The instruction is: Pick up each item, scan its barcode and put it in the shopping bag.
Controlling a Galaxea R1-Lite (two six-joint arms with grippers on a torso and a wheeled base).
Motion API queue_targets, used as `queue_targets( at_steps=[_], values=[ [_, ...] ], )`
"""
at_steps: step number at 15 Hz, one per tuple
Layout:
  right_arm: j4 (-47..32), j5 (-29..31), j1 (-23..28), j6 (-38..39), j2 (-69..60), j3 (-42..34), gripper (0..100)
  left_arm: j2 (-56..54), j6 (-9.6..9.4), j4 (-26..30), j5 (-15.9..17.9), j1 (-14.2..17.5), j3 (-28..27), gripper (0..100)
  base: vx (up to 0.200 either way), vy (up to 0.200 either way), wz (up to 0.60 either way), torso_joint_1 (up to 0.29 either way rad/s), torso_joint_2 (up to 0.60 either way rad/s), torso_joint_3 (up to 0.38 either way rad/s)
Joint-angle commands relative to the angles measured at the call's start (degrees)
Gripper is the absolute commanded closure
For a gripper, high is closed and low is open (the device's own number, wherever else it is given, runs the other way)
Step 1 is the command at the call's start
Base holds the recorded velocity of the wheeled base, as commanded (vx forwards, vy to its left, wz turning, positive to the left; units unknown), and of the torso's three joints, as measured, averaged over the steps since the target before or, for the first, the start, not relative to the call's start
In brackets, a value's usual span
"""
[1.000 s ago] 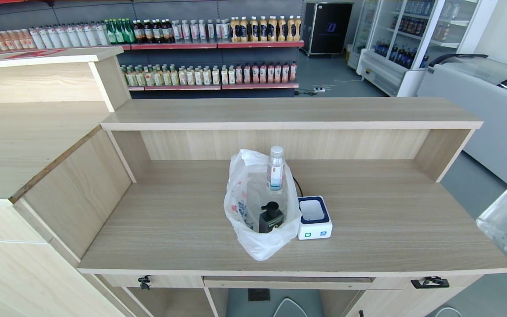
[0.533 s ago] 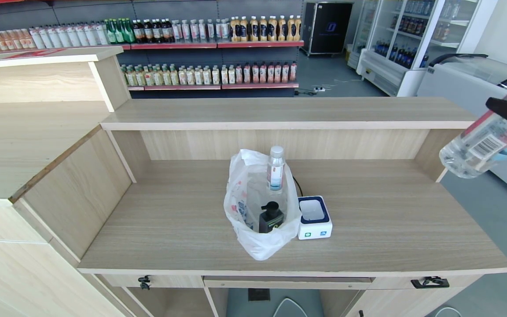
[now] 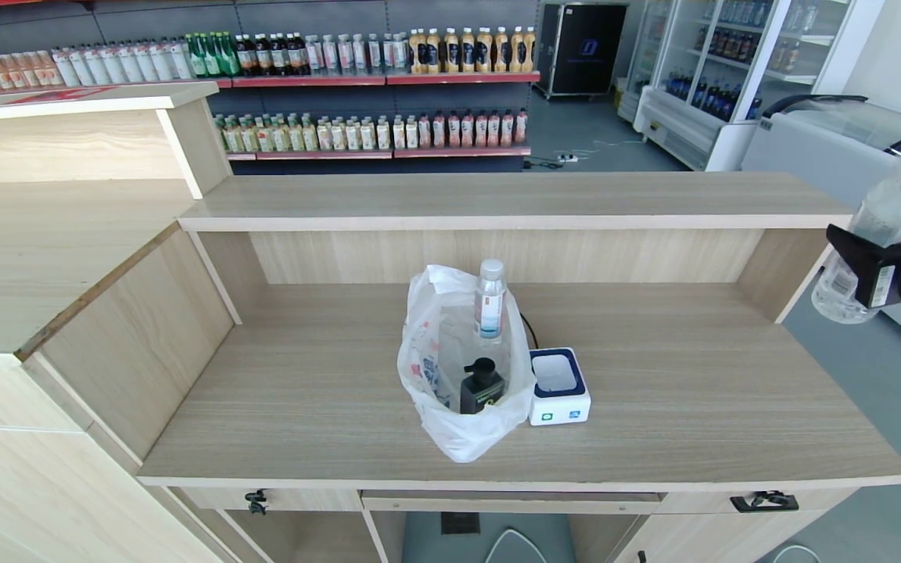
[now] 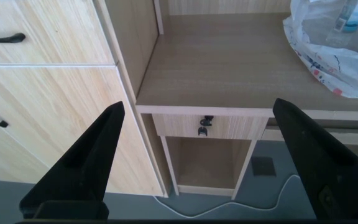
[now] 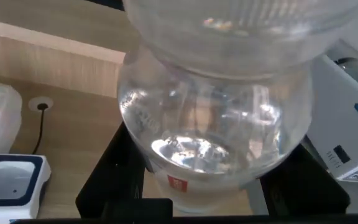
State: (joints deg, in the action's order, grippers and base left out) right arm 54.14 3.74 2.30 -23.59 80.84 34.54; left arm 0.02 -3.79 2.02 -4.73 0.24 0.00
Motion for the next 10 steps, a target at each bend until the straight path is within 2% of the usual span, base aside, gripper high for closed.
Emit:
queue_targets(
  at_steps=[1, 3, 9, 10],
  values=[
    [2.11, 0.56, 0.07, -2.34, 5.30, -0.17, 100, -0.02, 0.01, 0.00, -0.02, 0.02, 0.00, 0, 0.000, 0.000, 0.00, 0.000, 0.00, 0.000],
    [2.64, 0.39, -0.02, -5.68, 6.70, -0.17, 100, -0.02, 0.01, 0.00, -0.02, 0.02, 0.00, 0, 0.000, 0.000, 0.00, 0.000, 0.00, 0.000],
    [9.41, -0.23, -2.30, -7.26, 15.40, 2.11, 100, -0.02, 0.01, 0.00, -0.02, 0.02, 0.00, 0, 0.000, 0.000, 0.60, 0.002, 0.00, 0.000],
    [10.02, -2.07, -2.30, -7.17, 17.34, 2.47, 100, -0.02, 0.01, 0.00, -0.02, 0.02, 0.00, 0, 0.000, 0.000, 0.00, 0.000, 0.00, 0.000]
  ],
)
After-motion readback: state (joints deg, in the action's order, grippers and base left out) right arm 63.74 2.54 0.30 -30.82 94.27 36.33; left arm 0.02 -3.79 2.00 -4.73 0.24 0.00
